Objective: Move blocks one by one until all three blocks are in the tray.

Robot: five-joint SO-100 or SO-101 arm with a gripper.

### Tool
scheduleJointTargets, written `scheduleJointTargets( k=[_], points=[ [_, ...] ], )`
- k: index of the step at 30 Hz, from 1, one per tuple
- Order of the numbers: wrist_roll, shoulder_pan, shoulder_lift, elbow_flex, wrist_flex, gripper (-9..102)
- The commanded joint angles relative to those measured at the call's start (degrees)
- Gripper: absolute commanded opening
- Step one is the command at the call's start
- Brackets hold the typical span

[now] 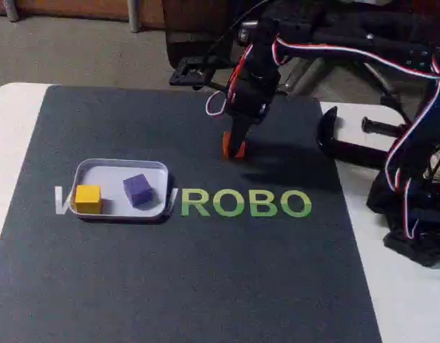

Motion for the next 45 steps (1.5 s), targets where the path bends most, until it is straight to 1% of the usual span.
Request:
scheduleJointTargets(
  k=[1, 12, 32, 45],
  points=[
    [0.53, 0.09, -0.79, -3.69, -0.7, 22],
    [0.7, 1.23, -6.15, -8.61, -0.79, 22],
    [-1.14, 2.46, -7.82, -8.53, -1.93, 22],
    [-2.55, 0.88, -7.21, -6.94, -1.93, 21]
  ],
)
